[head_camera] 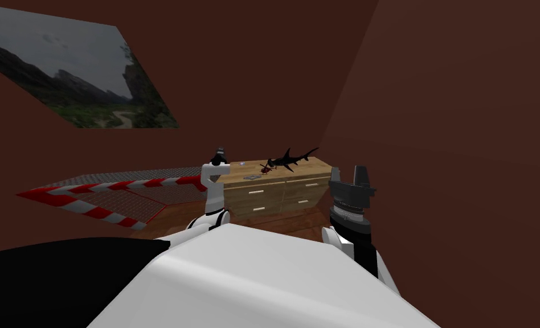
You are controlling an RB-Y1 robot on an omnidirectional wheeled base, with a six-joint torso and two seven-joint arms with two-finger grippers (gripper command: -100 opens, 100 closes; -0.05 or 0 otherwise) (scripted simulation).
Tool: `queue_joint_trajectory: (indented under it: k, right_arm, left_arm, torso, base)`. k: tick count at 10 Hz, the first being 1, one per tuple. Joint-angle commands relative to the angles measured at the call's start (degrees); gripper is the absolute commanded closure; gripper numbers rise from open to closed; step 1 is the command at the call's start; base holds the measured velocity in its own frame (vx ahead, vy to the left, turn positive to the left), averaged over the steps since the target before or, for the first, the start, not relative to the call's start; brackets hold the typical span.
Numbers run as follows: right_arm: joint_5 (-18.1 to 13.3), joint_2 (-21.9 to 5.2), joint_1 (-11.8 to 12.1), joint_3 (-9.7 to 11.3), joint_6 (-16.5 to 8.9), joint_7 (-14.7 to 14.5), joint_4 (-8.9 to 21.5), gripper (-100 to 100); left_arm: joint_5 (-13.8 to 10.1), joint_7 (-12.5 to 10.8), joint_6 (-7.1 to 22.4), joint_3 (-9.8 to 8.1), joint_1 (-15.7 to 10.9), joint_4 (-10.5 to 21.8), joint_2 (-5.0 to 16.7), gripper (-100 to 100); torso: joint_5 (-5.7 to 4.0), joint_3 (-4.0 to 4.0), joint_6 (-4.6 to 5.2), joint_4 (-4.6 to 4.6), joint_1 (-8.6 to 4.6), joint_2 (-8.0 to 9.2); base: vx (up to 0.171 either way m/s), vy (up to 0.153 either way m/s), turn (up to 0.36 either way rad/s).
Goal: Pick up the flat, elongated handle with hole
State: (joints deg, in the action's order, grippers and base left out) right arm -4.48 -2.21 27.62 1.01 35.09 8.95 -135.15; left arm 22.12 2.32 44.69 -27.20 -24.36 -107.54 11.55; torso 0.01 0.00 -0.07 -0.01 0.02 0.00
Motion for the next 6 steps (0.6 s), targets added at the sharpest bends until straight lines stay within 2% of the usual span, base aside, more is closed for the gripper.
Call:
queue_joint_trajectory:
  k: [1,3,4,6]
  right_arm:
    - [0.0,0.0,0.0,0.0,0.0,0.0,0.0,0]
    - [0.0,0.0,0.0,0.0,0.0,0.0,0.0,0]
    - [0.0,0.0,0.0,0.0,0.0,0.0,0.0,0]
    - [0.0,0.0,0.0,0.0,0.0,0.0,0.0,0]
  left_arm:
    - [0.52,0.21,2.86,-1.41,-2.41,1.83,-0.29,-100]
    - [0.52,0.21,5.88,-1.41,-2.41,1.83,-0.29,-100]
    - [0.84,0.38,7.55,-2.78,-4.37,3.62,-0.57,-100]
    - [0.84,0.38,10.54,-2.78,-4.37,3.62,-0.57,-100]
  torso:
    - [0.0,0.0,0.0,0.0,0.0,0.0]
    - [0.0,-0.01,0.01,-0.01,0.01,-0.02]
    - [0.0,0.0,0.0,0.0,0.0,0.0]
    - [0.0,-0.01,0.01,-0.01,0.02,-0.02]
  base:
    - [0.01,0.007,-0.1]
    - [0.009,0.008,-0.063]
    - [0.009,0.009,-0.145]
    - [0.008,0.011,-0.047]
